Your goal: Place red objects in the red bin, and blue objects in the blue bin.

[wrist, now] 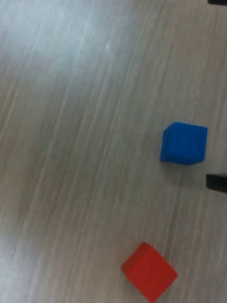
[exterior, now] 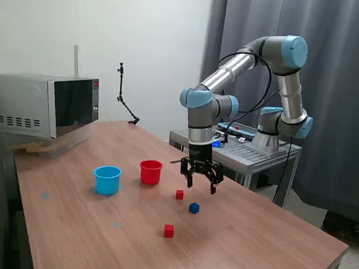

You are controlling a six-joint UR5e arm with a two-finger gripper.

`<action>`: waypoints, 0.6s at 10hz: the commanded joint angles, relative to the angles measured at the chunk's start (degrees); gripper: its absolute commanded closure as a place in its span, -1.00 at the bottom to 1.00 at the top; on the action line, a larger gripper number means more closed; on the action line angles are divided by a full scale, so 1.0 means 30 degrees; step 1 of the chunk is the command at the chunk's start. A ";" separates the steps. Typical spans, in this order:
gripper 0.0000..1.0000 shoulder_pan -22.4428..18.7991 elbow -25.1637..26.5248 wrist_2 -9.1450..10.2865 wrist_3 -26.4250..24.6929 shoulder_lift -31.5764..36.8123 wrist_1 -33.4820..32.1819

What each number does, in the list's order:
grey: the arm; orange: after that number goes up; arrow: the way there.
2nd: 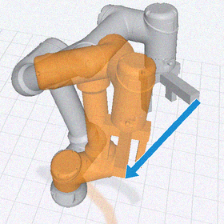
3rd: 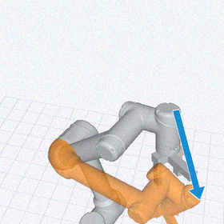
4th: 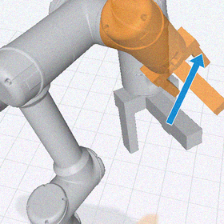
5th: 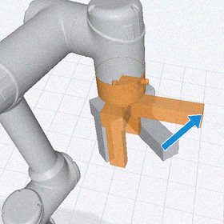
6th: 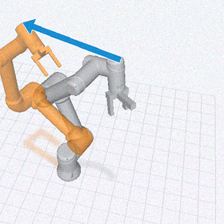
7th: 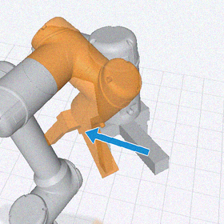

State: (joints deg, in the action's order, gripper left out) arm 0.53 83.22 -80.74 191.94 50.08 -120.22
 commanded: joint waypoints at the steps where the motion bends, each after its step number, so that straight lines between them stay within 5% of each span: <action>1: -1.00 -0.0002 0.0061 -0.1292 0.0003 -0.0228 -0.0268; 6: -1.00 -0.0002 -0.0173 -0.1357 -0.0201 -0.0931 -0.0676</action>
State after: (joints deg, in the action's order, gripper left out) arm 0.54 82.85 -84.81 191.69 47.78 -121.53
